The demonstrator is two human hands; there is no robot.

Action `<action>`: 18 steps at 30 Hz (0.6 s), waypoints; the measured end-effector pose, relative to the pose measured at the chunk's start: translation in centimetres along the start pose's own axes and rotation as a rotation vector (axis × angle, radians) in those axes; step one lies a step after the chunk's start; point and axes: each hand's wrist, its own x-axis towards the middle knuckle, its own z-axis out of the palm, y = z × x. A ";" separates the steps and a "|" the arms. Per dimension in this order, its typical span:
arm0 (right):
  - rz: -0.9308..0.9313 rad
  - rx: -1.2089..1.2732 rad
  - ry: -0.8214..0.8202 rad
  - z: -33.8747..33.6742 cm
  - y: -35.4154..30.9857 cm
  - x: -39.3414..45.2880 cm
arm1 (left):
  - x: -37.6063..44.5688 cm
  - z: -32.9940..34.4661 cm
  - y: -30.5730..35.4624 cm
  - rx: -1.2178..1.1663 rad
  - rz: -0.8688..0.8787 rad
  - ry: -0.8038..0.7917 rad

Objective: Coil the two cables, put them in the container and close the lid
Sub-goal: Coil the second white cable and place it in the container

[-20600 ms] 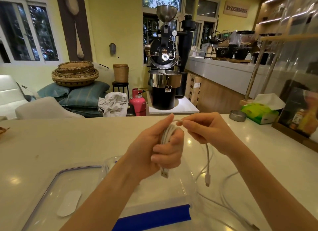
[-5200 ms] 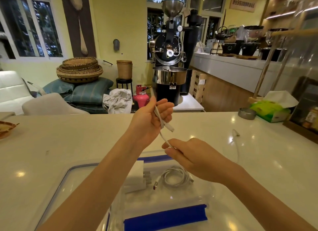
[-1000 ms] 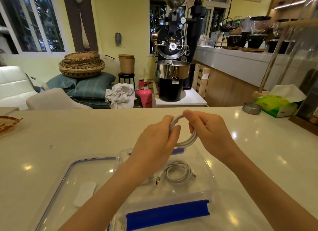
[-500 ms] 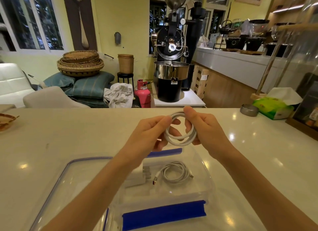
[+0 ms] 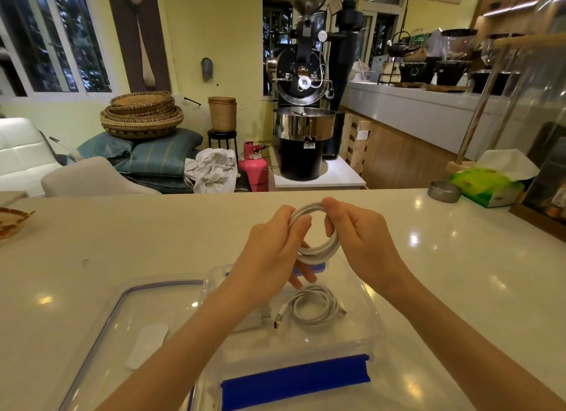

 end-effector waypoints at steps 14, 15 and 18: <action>0.235 -0.127 -0.382 -2.7 -0.3 1.2 | 0.5 -1.2 -0.4 0.161 -0.131 -0.199; 0.234 -0.155 -0.388 -2.8 -0.3 1.3 | 0.4 -1.1 -0.4 0.215 -0.114 -0.185; 0.310 -0.257 -0.427 -3.5 0.2 1.8 | 0.2 -0.9 -0.3 0.471 -0.054 -0.202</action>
